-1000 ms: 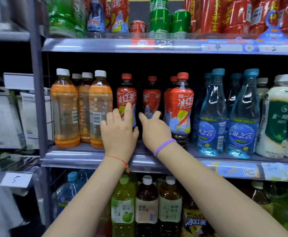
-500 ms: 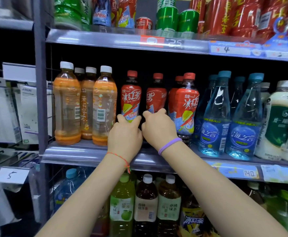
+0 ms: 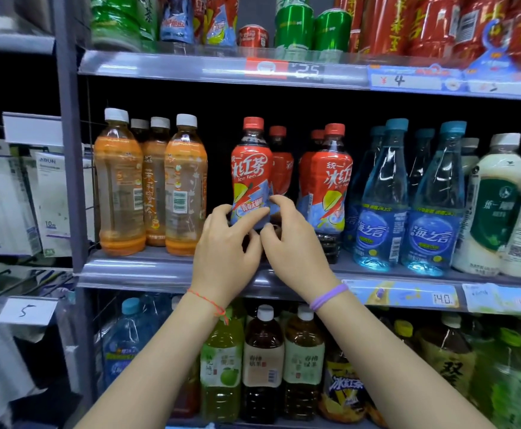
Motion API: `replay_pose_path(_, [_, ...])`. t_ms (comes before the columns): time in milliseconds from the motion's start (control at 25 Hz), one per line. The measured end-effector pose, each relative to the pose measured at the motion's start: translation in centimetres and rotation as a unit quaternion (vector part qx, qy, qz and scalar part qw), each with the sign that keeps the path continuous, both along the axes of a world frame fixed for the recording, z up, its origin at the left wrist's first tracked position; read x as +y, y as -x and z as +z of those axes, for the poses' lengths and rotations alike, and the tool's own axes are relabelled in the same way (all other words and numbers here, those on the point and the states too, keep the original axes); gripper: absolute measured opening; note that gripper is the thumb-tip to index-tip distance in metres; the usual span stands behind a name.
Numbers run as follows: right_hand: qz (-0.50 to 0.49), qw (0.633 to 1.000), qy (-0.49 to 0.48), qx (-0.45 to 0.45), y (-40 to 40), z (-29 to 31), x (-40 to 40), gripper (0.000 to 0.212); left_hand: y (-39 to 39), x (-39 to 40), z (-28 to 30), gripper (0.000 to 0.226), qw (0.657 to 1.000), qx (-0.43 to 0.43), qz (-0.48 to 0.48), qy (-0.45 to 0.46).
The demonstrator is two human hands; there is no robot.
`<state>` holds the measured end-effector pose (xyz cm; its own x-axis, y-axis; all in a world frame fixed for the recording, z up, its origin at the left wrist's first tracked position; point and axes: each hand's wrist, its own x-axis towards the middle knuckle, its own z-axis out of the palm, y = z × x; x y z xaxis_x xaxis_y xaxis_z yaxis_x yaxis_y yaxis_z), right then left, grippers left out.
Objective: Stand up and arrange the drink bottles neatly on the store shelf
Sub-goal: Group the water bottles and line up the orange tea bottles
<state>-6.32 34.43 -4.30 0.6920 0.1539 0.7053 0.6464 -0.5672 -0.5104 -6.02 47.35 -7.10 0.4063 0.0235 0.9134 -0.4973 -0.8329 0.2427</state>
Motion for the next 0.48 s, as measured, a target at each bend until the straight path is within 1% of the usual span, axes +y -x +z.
replay_pose_path(120, [-0.044, 0.998, -0.016, -0.048, 0.4, -0.5, -0.6, 0.040, -0.1, -1.2, -0.2, 0.039, 0.999, -0.008, -0.029, -0.010])
replay_pose_path(240, [-0.093, 0.992, -0.006, -0.088, 0.5, -0.7, -1.2, 0.040, 0.0, -2.2, -0.3, 0.041, 0.999, 0.009, -0.050, -0.004])
replay_pose_path(360, [-0.114, 0.990, -0.013, -0.088, 0.6, -0.8, -1.3, 0.047, 0.3, -2.5, -0.3, 0.054, 0.990, 0.060, -0.128, -0.014])
replay_pose_path(400, [-0.136, 0.984, -0.011, -0.114, 0.8, -0.9, -1.2, 0.049, 0.6, -2.1, -0.3, 0.060, 0.988, 0.058, -0.141, -0.009])
replay_pose_path(440, [-0.157, 0.976, -0.007, -0.151, 1.0, -0.9, -1.0, 0.050, 0.7, -1.4, -0.3, 0.064, 0.993, 0.029, -0.112, 0.006])
replay_pose_path(480, [-0.161, 0.970, -0.009, -0.183, 1.2, -0.9, -0.6, 0.050, 0.6, -0.4, -0.1, 0.066, 0.999, -0.017, -0.041, 0.030])
